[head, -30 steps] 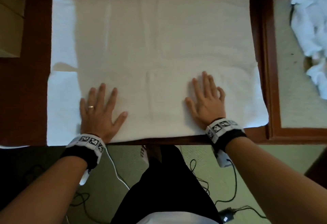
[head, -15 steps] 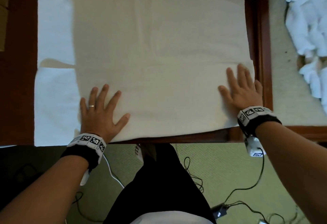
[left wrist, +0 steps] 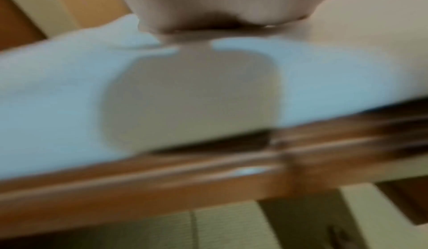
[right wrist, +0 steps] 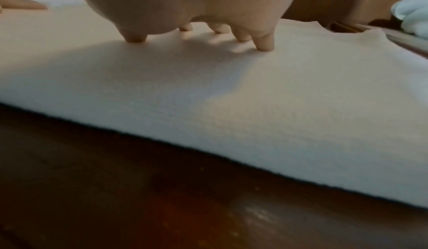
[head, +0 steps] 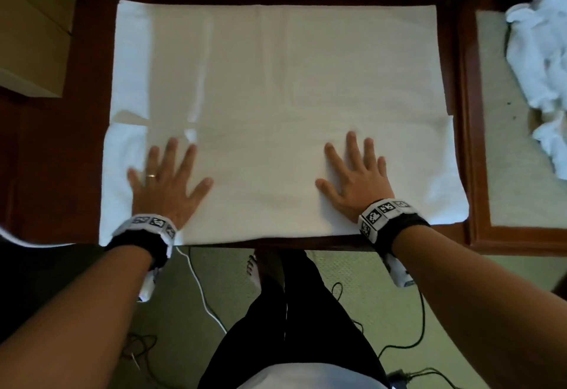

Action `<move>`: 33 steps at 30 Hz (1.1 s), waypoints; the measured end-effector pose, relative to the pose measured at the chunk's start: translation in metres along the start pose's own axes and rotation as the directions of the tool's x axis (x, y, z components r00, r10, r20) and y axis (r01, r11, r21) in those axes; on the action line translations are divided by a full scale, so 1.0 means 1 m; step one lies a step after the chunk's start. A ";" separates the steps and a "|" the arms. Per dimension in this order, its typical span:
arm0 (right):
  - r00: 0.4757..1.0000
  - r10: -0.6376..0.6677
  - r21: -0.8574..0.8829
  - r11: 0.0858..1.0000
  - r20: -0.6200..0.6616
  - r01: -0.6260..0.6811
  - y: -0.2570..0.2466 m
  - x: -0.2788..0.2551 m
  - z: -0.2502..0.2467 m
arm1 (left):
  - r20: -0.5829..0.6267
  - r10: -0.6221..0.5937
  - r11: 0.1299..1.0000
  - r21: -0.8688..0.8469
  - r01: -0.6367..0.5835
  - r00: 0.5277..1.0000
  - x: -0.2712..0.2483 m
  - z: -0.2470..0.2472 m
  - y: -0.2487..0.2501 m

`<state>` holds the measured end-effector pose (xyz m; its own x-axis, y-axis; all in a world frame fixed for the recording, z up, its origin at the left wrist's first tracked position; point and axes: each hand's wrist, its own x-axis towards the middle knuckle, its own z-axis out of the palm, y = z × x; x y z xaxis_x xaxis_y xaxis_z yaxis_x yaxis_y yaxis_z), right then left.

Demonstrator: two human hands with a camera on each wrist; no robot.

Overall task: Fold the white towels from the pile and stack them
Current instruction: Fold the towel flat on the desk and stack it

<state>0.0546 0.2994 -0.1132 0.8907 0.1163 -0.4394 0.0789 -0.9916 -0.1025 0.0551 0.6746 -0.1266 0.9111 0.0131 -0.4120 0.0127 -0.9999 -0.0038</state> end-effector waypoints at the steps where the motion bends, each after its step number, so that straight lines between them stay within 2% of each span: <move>1: 1.000 -0.002 -0.003 1.000 -0.004 0.002 0.000 0.001 -0.001 | 0.051 -0.067 0.998 -0.001 0.067 0.996 0.005 -0.005 -0.024; 3: 1.000 0.013 -0.007 1.000 0.008 -0.013 -0.002 0.001 -0.002 | 0.108 -0.196 0.981 0.007 0.196 0.975 0.012 -0.021 -0.057; 5: 0.999 0.027 -0.008 1.000 0.031 -0.027 -0.004 0.002 -0.005 | 0.078 -0.233 0.972 0.044 0.230 0.969 0.015 -0.033 -0.064; 7: 0.998 0.031 0.001 1.000 0.057 -0.031 -0.005 0.001 -0.010 | 0.001 -0.081 0.993 0.085 0.080 0.997 0.009 -0.038 -0.050; 9: 0.995 0.026 0.019 0.999 0.098 -0.028 -0.005 0.003 -0.018 | 0.003 0.099 0.992 0.077 -0.099 0.995 -0.001 -0.034 -0.029; 10: 0.991 0.029 0.025 0.999 0.130 -0.033 -0.005 0.004 -0.022 | 0.029 0.108 0.993 0.044 -0.110 0.994 -0.003 -0.032 -0.021; 13: 0.969 0.053 0.039 0.997 0.240 -0.064 -0.006 0.008 -0.035 | 0.130 -0.043 0.998 -0.037 0.048 0.991 0.002 -0.039 -0.010; 16: 0.959 0.051 0.057 0.996 0.278 -0.069 -0.007 0.016 -0.055 | 0.171 -0.156 0.988 0.015 0.156 0.973 0.019 -0.072 -0.005; 20: 0.976 0.089 0.083 0.991 0.197 -0.107 -0.002 0.036 -0.089 | 0.153 -0.157 0.987 0.058 0.149 0.976 0.049 -0.115 0.002; 24: 0.983 0.104 0.104 0.987 0.151 -0.121 0.015 0.082 -0.124 | 0.166 -0.098 0.992 -0.060 0.109 0.981 0.096 -0.142 0.012; 28: 0.991 0.125 0.130 0.983 0.054 -0.131 0.040 0.141 -0.149 | 0.121 -0.087 0.978 -0.181 0.108 0.989 0.149 -0.165 0.030; 31: 0.984 0.167 0.132 0.979 -0.056 -0.158 0.061 0.186 -0.159 | 0.068 -0.059 0.989 -0.128 0.068 0.996 0.195 -0.175 0.037; 33: 0.983 0.167 0.107 0.981 -0.076 -0.159 0.073 0.214 -0.163 | 0.049 -0.031 0.998 -0.049 0.033 0.998 0.227 -0.176 0.035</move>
<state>0.3233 0.2429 -0.0693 0.9228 -0.0561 -0.3812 -0.1122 -0.9856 -0.1267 0.3344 0.6427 -0.0598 0.8892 0.0436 -0.4555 0.0630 -0.9976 0.0275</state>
